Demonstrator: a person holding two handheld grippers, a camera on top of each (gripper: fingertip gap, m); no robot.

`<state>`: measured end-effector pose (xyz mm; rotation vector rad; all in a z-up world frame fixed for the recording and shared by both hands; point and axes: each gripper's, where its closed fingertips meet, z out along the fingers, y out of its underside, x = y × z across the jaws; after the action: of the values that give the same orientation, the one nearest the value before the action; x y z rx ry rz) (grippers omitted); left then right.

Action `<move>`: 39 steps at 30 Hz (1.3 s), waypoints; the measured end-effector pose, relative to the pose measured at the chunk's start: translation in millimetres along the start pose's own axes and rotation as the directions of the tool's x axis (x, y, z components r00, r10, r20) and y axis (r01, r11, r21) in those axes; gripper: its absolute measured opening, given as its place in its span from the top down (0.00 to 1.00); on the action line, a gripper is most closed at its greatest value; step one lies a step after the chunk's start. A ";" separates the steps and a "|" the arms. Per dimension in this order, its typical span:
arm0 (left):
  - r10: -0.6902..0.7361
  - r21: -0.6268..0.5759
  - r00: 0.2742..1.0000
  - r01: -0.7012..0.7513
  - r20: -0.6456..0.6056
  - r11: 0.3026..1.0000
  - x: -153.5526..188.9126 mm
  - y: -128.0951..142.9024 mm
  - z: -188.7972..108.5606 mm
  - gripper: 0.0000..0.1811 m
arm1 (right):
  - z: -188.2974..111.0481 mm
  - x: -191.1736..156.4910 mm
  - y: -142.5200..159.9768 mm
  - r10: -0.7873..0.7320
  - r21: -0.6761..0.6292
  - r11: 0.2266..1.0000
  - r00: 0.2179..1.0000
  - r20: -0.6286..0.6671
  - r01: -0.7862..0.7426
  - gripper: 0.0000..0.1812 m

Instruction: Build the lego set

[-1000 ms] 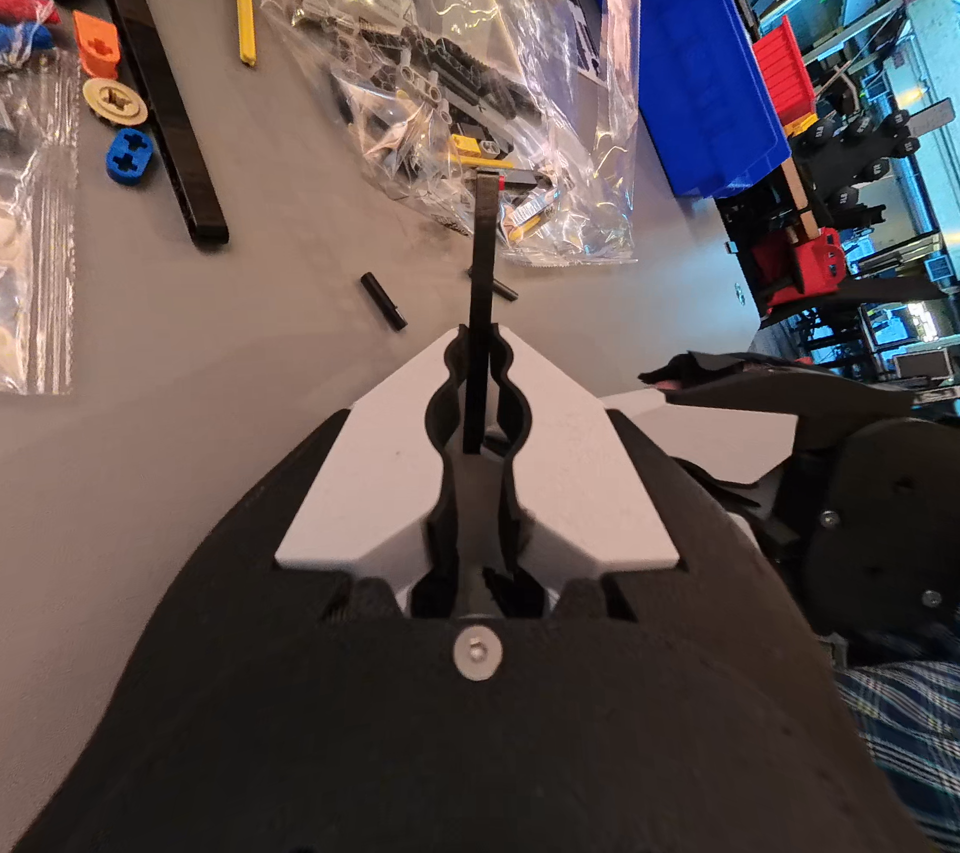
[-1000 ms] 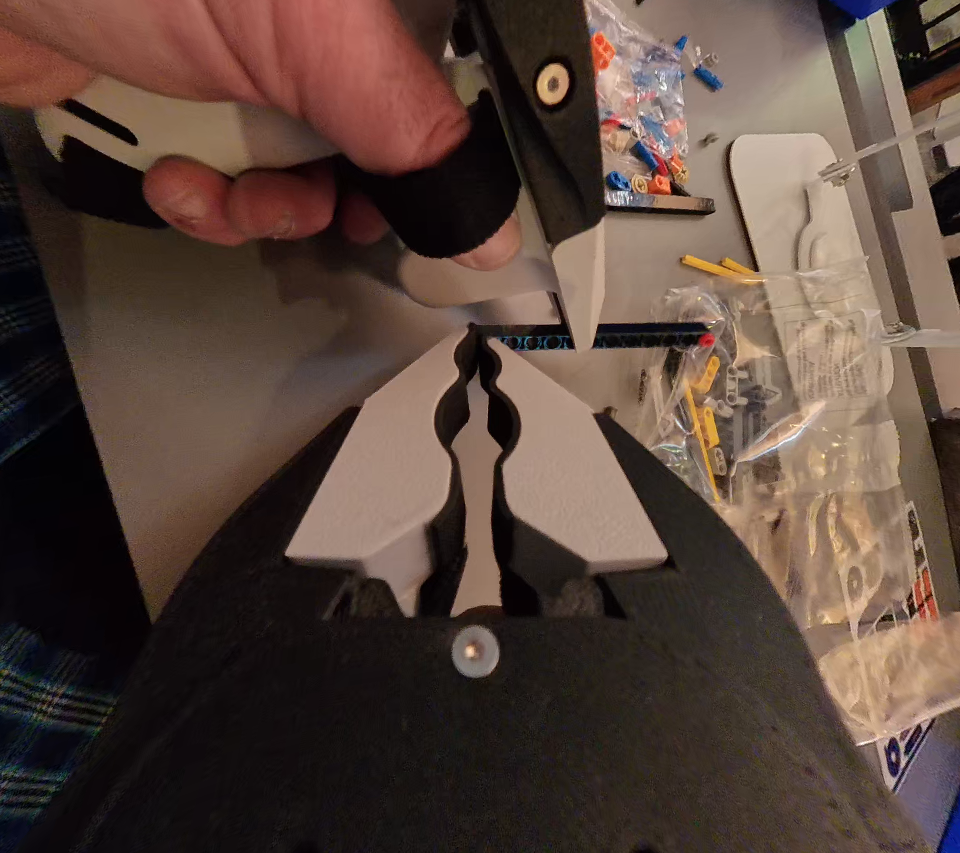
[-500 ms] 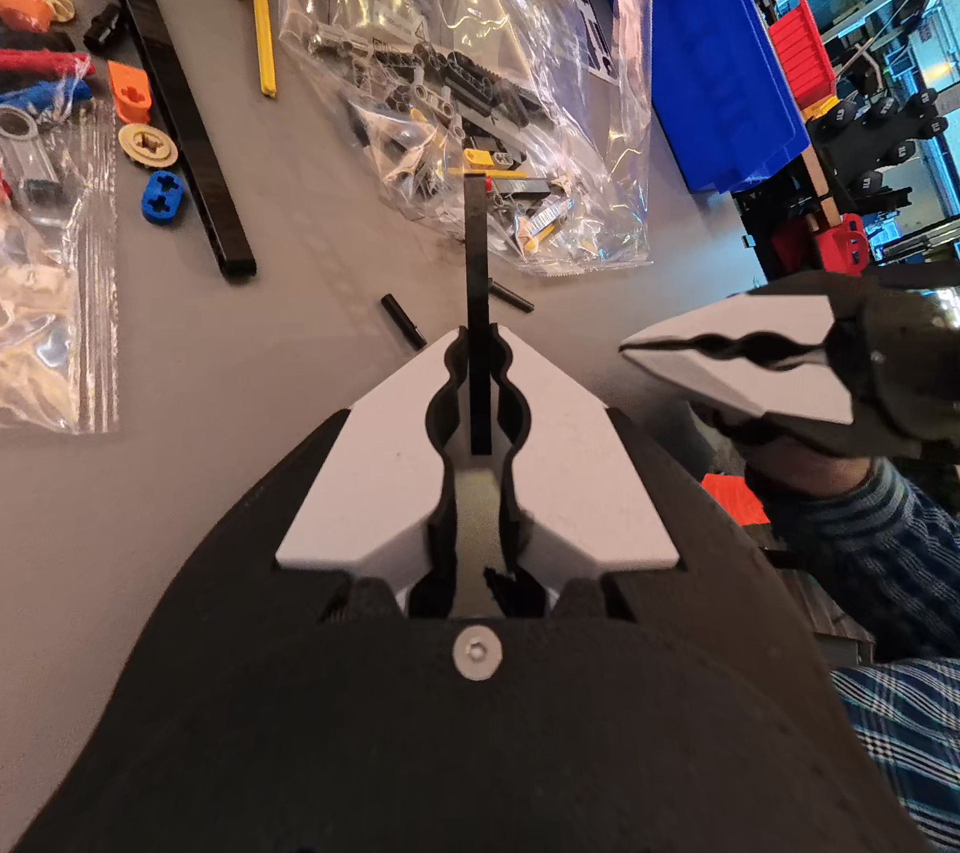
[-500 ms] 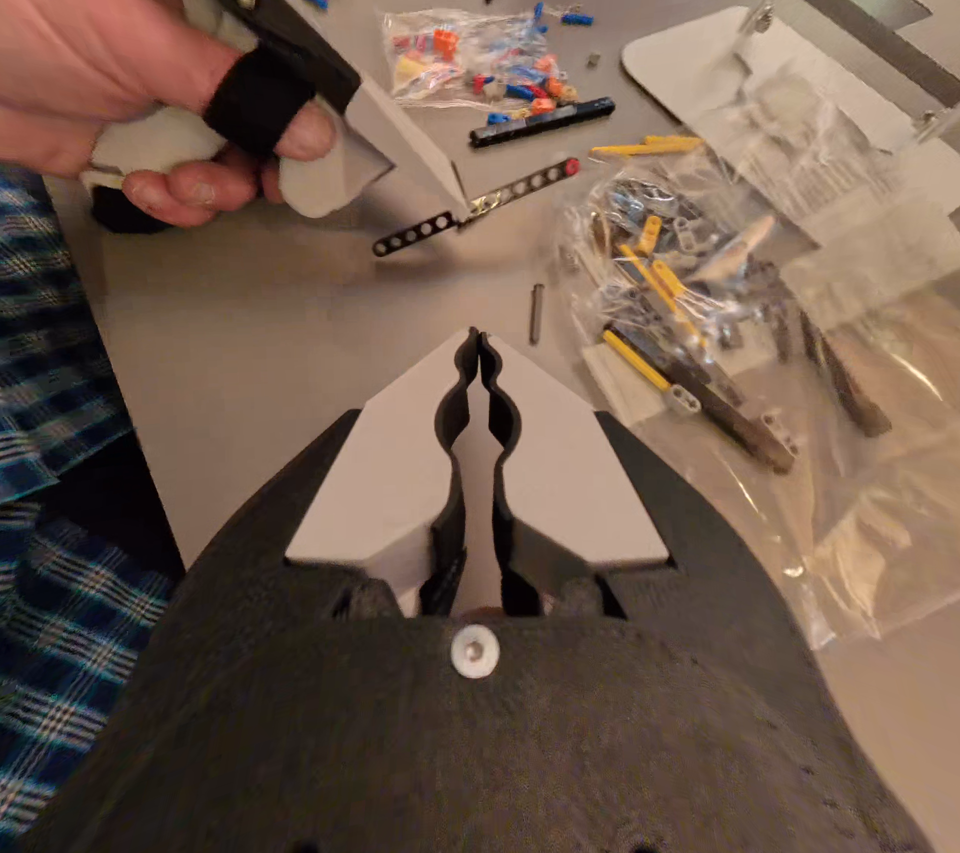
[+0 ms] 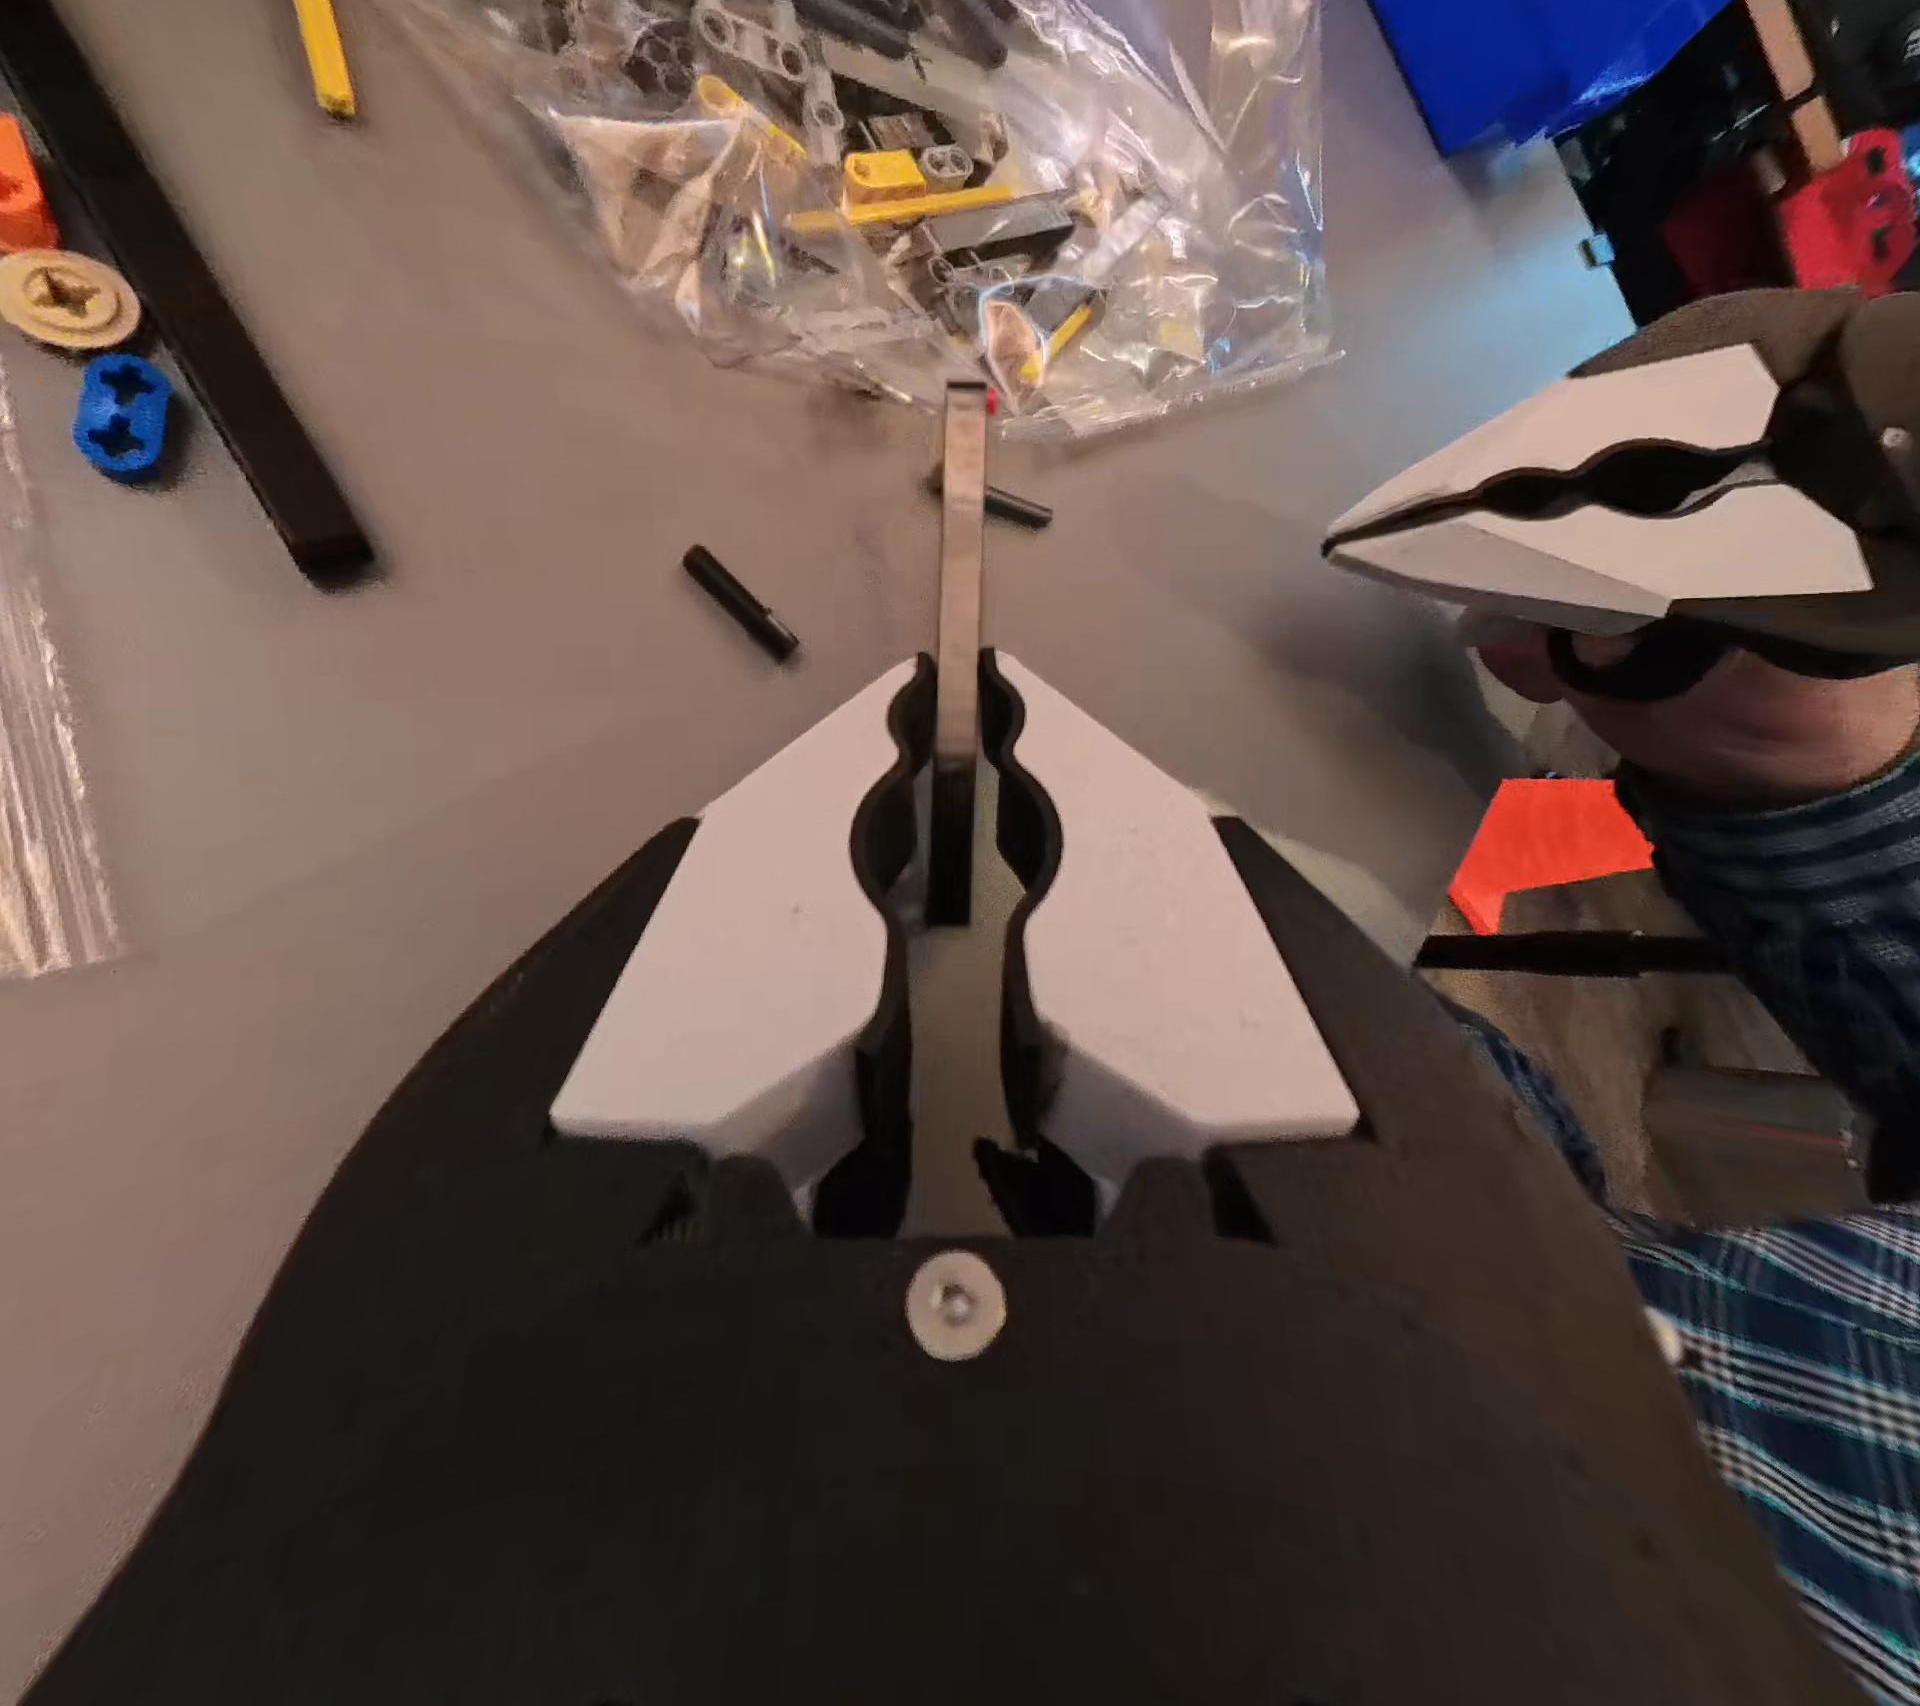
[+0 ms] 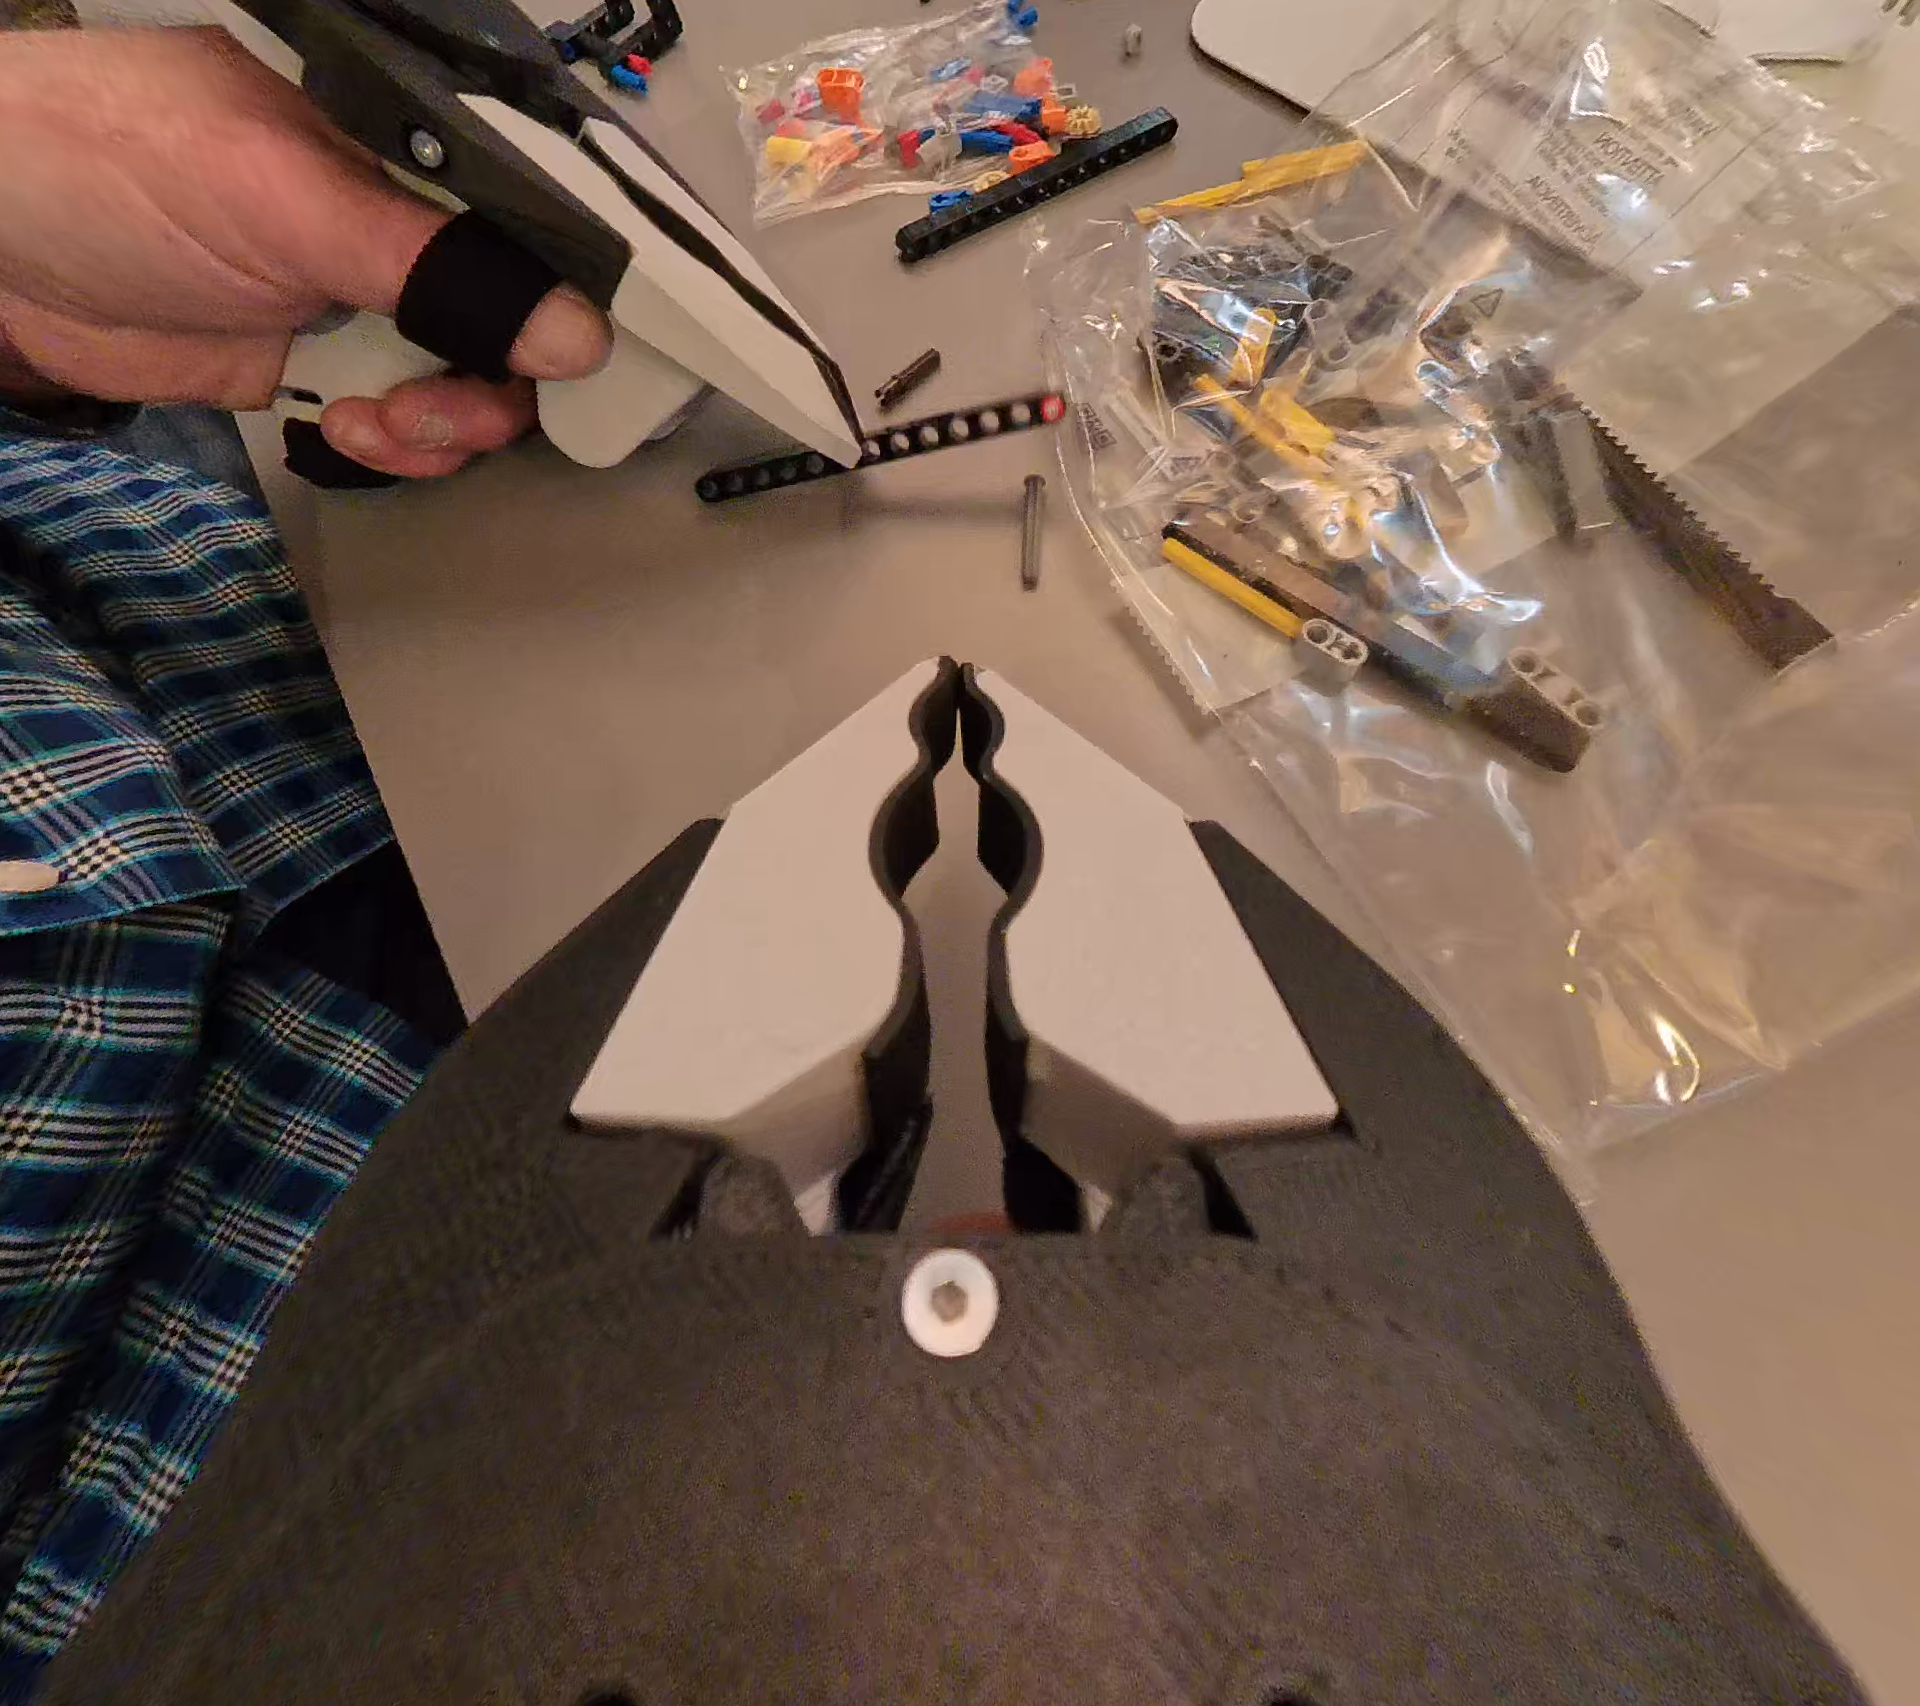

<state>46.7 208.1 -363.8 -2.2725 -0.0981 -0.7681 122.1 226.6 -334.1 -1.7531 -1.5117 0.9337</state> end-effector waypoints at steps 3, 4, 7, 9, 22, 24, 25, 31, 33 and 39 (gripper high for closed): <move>0.045 -0.020 0.999 -0.045 0.007 0.999 2.1 2.7 2.1 0.94 | -1.7 -0.1 1.8 -0.007 -0.006 1.000 1.000 -0.012 0.007 1.00; 0.058 -0.014 0.998 -0.058 0.006 0.998 3.1 1.9 2.3 0.92 | -3.2 0.3 2.8 -0.008 -0.005 1.000 1.000 -0.020 0.008 1.00; 0.088 -0.013 0.996 -0.089 -0.009 0.996 6.0 2.8 1.7 0.88 | -12.0 2.6 8.1 0.009 0.000 1.000 0.999 -0.045 -0.009 1.00; 0.101 -0.017 0.995 -0.102 -0.024 0.995 8.4 4.0 1.8 0.86 | -23.1 5.8 12.2 0.032 0.012 0.999 0.997 -0.066 -0.031 1.00; 0.102 0.031 0.987 -0.099 -0.127 0.995 16.8 -2.6 0.2 0.85 | -100.9 50.7 41.7 0.165 0.108 0.983 0.966 -0.197 -0.146 0.87; 0.102 0.037 0.985 -0.097 -0.142 0.995 18.6 -3.6 0.3 0.84 | -96.1 57.1 49.7 0.182 0.105 0.980 0.972 -0.149 -0.167 0.84; 0.096 0.039 0.985 -0.091 -0.142 0.995 18.0 -4.1 0.1 0.84 | -93.3 60.8 55.0 0.192 0.095 0.979 0.973 -0.131 -0.181 0.83; 0.110 0.046 0.984 -0.104 -0.139 0.993 19.3 -4.4 -0.3 0.82 | -88.5 63.0 58.6 0.312 0.060 0.947 0.949 0.053 -0.315 0.71; 0.116 0.047 0.983 -0.110 -0.141 0.993 20.2 -4.3 -0.3 0.80 | -89.9 61.1 56.5 0.335 0.067 0.937 0.936 0.105 -0.342 0.69; 0.126 0.050 0.982 -0.120 -0.144 0.992 22.0 -4.4 0.2 0.75 | -92.6 57.8 51.3 0.312 0.089 0.940 0.936 0.160 -0.329 0.66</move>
<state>63.6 208.2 -348.9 -2.1536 0.0937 -0.8568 232.4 275.4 -332.2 -1.9172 -1.2474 1.3094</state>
